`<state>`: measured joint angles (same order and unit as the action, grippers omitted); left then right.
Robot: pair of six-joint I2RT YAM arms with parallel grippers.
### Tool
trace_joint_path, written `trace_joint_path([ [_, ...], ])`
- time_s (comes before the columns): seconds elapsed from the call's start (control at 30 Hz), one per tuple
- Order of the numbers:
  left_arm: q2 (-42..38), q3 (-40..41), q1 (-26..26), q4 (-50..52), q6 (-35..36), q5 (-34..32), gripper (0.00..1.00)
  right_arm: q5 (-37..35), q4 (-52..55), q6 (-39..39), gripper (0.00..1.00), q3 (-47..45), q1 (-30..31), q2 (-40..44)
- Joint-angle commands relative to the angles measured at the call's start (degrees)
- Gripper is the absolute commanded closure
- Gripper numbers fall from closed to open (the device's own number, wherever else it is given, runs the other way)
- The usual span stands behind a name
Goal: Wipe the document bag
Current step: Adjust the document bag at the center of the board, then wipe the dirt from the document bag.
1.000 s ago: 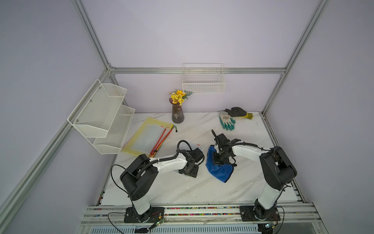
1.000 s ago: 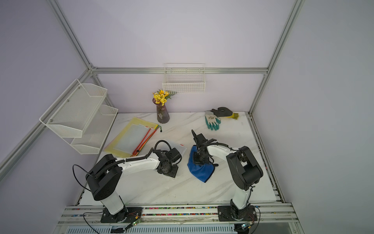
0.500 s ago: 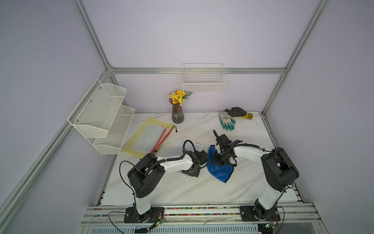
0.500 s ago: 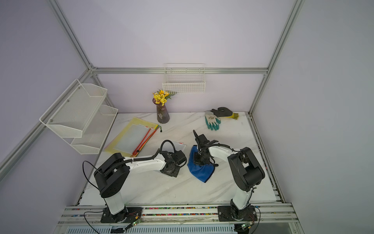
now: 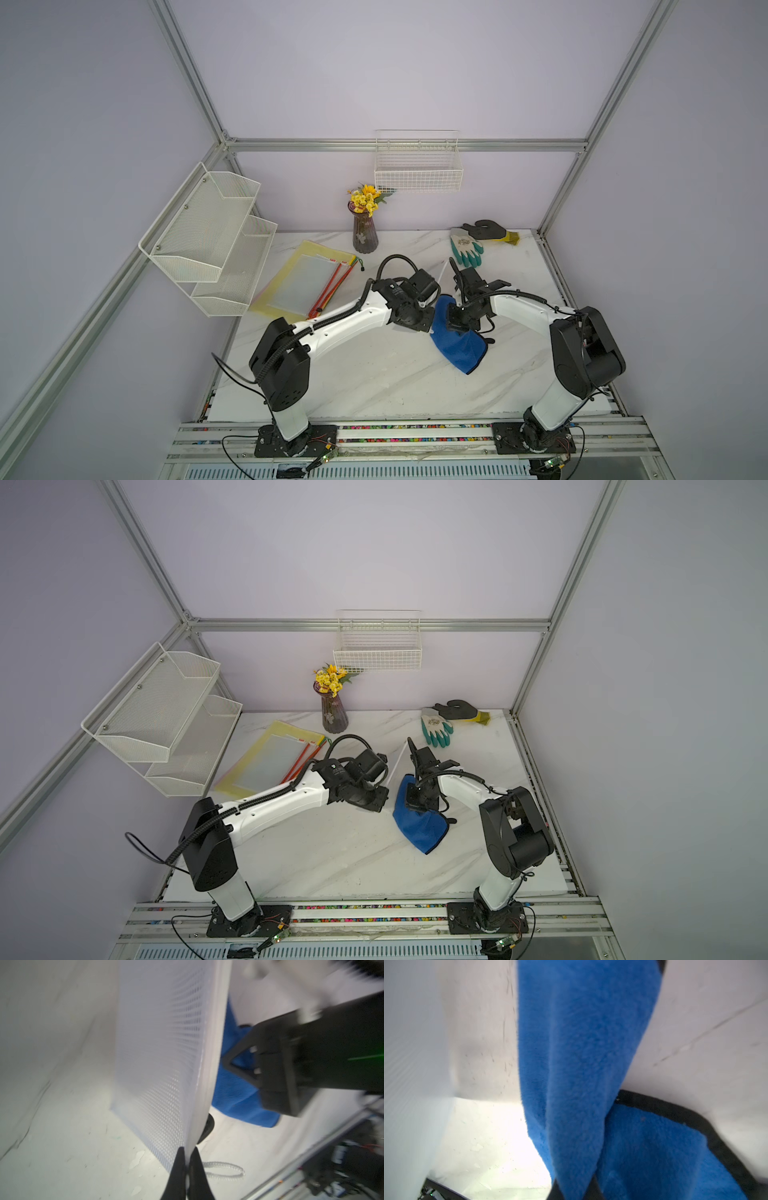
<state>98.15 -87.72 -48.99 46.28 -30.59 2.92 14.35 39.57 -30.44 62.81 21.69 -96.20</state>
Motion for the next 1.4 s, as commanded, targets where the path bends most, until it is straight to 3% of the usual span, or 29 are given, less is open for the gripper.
trace_joint_path([
  [0.0, -5.4, -2.94, 3.44, -6.75, -0.26, 15.59, 1.0, -2.81, 3.16, -0.09, 1.0, 3.83, -2.74, 2.8],
  [0.1, -8.93, 3.76, 7.8, -12.09, -6.13, 20.17, 1.0, -4.19, 4.57, 0.52, 1.0, 5.85, -4.98, 4.18],
  [0.23, -11.76, 21.4, 16.07, -21.81, -14.01, 30.1, 1.0, -6.84, 8.59, 2.31, 1.0, 9.86, -5.98, 6.4],
  [0.4, -7.89, 32.05, 19.11, -24.22, -13.51, 36.2, 1.0, -9.69, 14.34, 4.6, 1.0, 15.11, -6.04, 10.48],
  [0.53, -4.95, 35.62, 19.46, -22.6, -11.16, 36.31, 1.0, -6.56, 16.93, 7.58, 1.0, 20.38, -3.67, 10.61],
  [0.67, -4.57, 37.06, 19.55, -18.62, -8.36, 32.89, 1.0, -3.42, 16.22, 8.79, 1.0, 23.46, 4.8, 5.43],
  [0.83, -2.03, 37.1, 19.46, -17.44, -6.44, 26.74, 1.0, 5.25, 1.9, 0.6, 1.0, 18.64, 12.45, -1.38],
  [1.0, 0.66, 37.19, 19.46, -17.13, -5.64, 22.75, 1.0, 9.47, -3.48, -1.32, 1.0, 20.25, 17.92, -11.38],
  [1.2, 2.46, 40.47, 19.42, -17.1, -4.81, 21.85, 1.0, -0.48, -4.52, -2.87, 1.0, 17.13, 13.07, -14.58],
  [1.37, 2.49, 42.76, 19.46, -17.28, -4.24, 21.43, 1.0, -19.92, -3.42, -0.86, 1.0, 14.07, 6.88, -12.46],
])
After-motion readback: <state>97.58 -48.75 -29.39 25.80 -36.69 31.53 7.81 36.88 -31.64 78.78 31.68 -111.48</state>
